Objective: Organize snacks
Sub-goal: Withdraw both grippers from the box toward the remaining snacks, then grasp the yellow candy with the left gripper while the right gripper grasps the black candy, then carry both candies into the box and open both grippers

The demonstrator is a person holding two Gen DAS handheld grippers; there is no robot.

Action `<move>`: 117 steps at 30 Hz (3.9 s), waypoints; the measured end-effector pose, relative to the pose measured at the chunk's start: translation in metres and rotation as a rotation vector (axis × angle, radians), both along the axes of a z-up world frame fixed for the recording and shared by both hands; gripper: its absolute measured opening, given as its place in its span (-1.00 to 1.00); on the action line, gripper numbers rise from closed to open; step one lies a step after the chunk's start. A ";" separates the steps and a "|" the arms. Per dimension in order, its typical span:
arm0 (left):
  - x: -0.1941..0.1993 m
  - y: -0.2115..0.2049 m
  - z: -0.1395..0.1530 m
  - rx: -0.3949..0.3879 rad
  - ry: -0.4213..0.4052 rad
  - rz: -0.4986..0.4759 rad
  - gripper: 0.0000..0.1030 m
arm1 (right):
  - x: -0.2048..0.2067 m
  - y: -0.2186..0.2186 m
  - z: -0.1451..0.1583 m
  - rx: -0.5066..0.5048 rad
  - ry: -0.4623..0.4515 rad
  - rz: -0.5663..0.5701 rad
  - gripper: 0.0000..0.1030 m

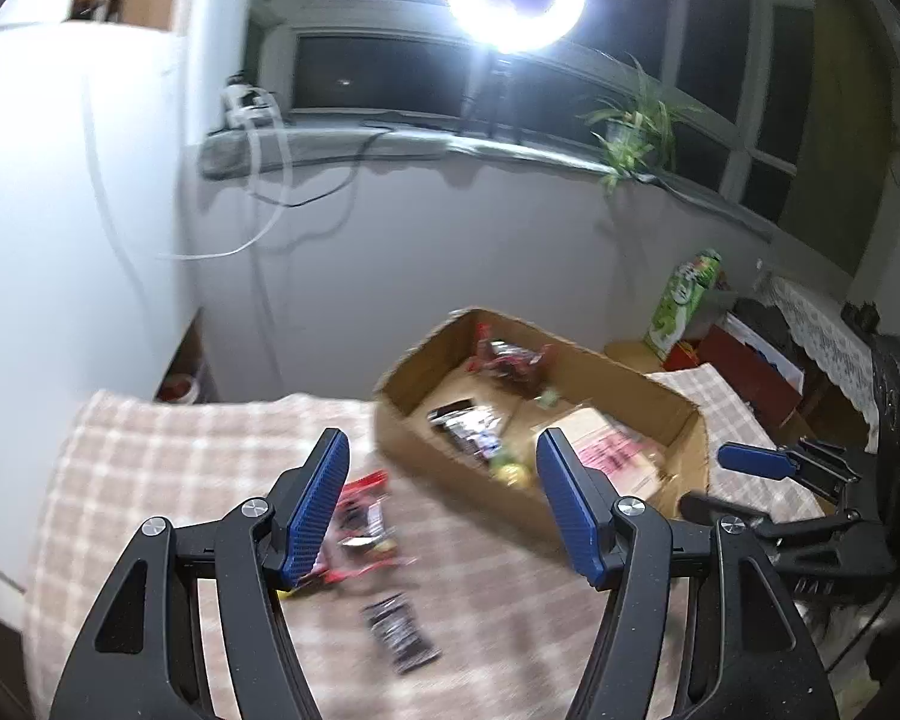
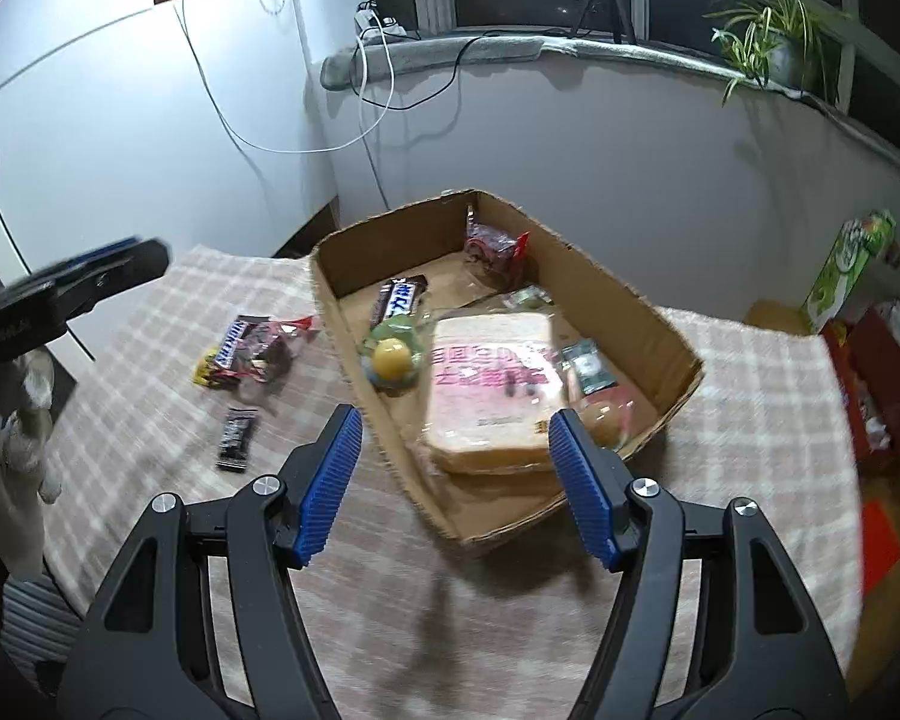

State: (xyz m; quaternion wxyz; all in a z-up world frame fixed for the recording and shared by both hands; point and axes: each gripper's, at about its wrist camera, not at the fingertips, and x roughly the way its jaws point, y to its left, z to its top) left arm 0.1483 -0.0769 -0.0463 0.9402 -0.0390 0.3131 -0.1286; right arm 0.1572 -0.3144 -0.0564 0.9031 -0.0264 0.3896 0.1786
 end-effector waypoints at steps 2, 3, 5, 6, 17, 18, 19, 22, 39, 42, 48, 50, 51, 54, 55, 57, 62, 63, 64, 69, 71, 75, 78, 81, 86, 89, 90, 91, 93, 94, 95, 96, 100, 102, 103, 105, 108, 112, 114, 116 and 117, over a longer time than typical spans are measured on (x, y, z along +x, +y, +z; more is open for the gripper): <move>-0.008 0.020 -0.002 0.006 0.005 0.035 0.26 | -0.004 0.006 -0.001 0.004 -0.003 0.008 0.31; -0.011 0.030 -0.004 0.002 0.010 0.053 0.26 | -0.006 0.009 -0.003 0.006 0.000 0.008 0.31; -0.017 0.056 -0.008 -0.020 0.028 0.097 0.26 | -0.009 0.014 -0.005 0.013 0.011 0.009 0.31; -0.020 0.067 -0.011 -0.028 0.035 0.118 0.26 | -0.012 0.018 -0.005 0.023 0.015 0.017 0.31; -0.044 0.120 -0.041 -0.045 0.110 0.219 0.25 | -0.040 0.066 -0.010 0.032 0.025 0.105 0.32; -0.044 0.120 -0.043 -0.049 0.114 0.214 0.26 | -0.041 0.073 -0.013 0.023 0.027 0.116 0.31; -0.043 0.120 -0.045 -0.054 0.117 0.209 0.25 | -0.041 0.078 -0.016 0.022 0.031 0.123 0.31; -0.037 0.114 -0.051 -0.058 0.128 0.180 0.25 | -0.038 0.091 -0.024 0.042 0.056 0.132 0.31; 0.026 0.092 -0.114 0.031 0.264 0.065 -0.05 | 0.007 0.144 -0.089 0.062 0.230 0.144 -0.11; 0.033 0.091 -0.119 0.024 0.275 0.060 -0.05 | 0.010 0.149 -0.093 0.052 0.234 0.157 -0.11; 0.041 0.081 -0.125 0.067 0.274 0.042 -0.10 | 0.018 0.163 -0.095 0.016 0.216 0.177 -0.12; 0.042 0.077 -0.125 0.077 0.271 0.029 -0.24 | 0.019 0.168 -0.096 -0.003 0.206 0.181 -0.14; 0.043 0.076 -0.125 0.087 0.270 0.024 -0.27 | 0.019 0.171 -0.096 -0.016 0.199 0.181 -0.20; 0.043 0.070 -0.126 0.121 0.263 0.000 -0.49 | 0.018 0.177 -0.097 -0.056 0.183 0.183 -0.42; 0.043 0.068 -0.127 0.130 0.261 -0.005 -0.52 | 0.018 0.177 -0.097 -0.061 0.181 0.181 -0.48; 0.043 0.066 -0.127 0.138 0.258 -0.008 -0.54 | 0.019 0.176 -0.097 -0.056 0.186 0.179 -0.48; 0.041 0.072 -0.126 0.113 0.259 0.001 -0.55 | 0.019 0.168 -0.095 -0.035 0.198 0.177 -0.51; 0.041 0.074 -0.126 0.108 0.260 0.005 -0.55 | 0.018 0.166 -0.094 -0.029 0.200 0.175 -0.51; 0.040 0.075 -0.125 0.100 0.259 0.010 -0.55 | 0.017 0.163 -0.093 -0.019 0.201 0.173 -0.51; 0.031 0.084 -0.119 0.067 0.253 0.033 -0.55 | 0.010 0.151 -0.079 0.011 0.181 0.173 -0.51; 0.029 0.088 -0.114 0.051 0.245 0.043 -0.55 | 0.008 0.147 -0.072 0.022 0.171 0.170 -0.52; 0.025 0.090 -0.102 0.034 0.219 0.056 -0.55 | 0.005 0.135 -0.058 0.047 0.149 0.163 -0.51; 0.022 0.087 -0.093 0.033 0.198 0.052 -0.55 | 0.003 0.124 -0.043 0.063 0.124 0.157 -0.52; 0.020 0.080 -0.083 0.031 0.177 0.039 -0.55 | 0.002 0.112 -0.032 0.072 0.101 0.147 -0.52; 0.023 0.059 -0.065 0.033 0.137 0.006 -0.55 | 0.005 0.084 -0.013 0.083 0.064 0.107 -0.51; 0.025 0.046 -0.055 0.038 0.113 -0.014 -0.55 | 0.010 0.064 -0.003 0.090 0.050 0.078 -0.52; 0.026 0.042 -0.053 0.038 0.107 -0.020 -0.55 | 0.012 0.057 -0.001 0.091 0.045 0.064 -0.51; 0.027 0.037 -0.050 0.038 0.102 -0.028 -0.55 | 0.012 0.052 0.000 0.092 0.042 0.055 -0.51; 0.029 0.027 -0.045 0.041 0.092 -0.042 -0.55 | 0.016 0.041 0.002 0.091 0.036 0.038 -0.52; 0.029 0.023 -0.043 0.042 0.088 -0.048 -0.55 | 0.017 0.034 0.004 0.090 0.032 0.027 -0.52; 0.030 0.018 -0.042 0.042 0.086 -0.056 -0.55 | 0.018 0.028 0.005 0.088 0.030 0.019 -0.52; 0.031 0.014 -0.041 0.042 0.083 -0.061 -0.55 | 0.019 0.023 0.005 0.087 0.028 0.012 -0.52; 0.037 0.000 -0.038 0.039 0.080 -0.083 -0.55 | 0.025 0.002 0.007 0.079 0.022 -0.021 -0.51; 0.040 -0.007 -0.037 0.037 0.081 -0.091 -0.55 | 0.029 -0.009 0.007 0.079 0.022 -0.037 -0.51; 0.043 -0.010 -0.037 0.034 0.082 -0.096 -0.55 | 0.033 -0.015 0.007 0.078 0.022 -0.047 -0.52; 0.047 -0.017 -0.036 0.028 0.084 -0.103 -0.55 | 0.038 -0.025 0.007 0.079 0.025 -0.062 -0.52; 0.057 -0.030 -0.035 0.022 0.088 -0.114 -0.55 | 0.050 -0.040 0.006 0.084 0.035 -0.086 -0.51; 0.070 -0.042 -0.037 0.018 0.099 -0.117 -0.55 | 0.065 -0.055 0.002 0.088 0.048 -0.108 -0.51; 0.076 -0.046 -0.039 0.016 0.107 -0.116 -0.55 | 0.072 -0.058 0.000 0.084 0.054 -0.114 -0.51; 0.082 -0.051 -0.041 0.018 0.115 -0.115 -0.55 | 0.078 -0.061 -0.003 0.077 0.060 -0.120 -0.52; 0.086 -0.053 -0.042 0.017 0.119 -0.113 -0.55 | 0.081 -0.062 -0.005 0.076 0.063 -0.121 -0.51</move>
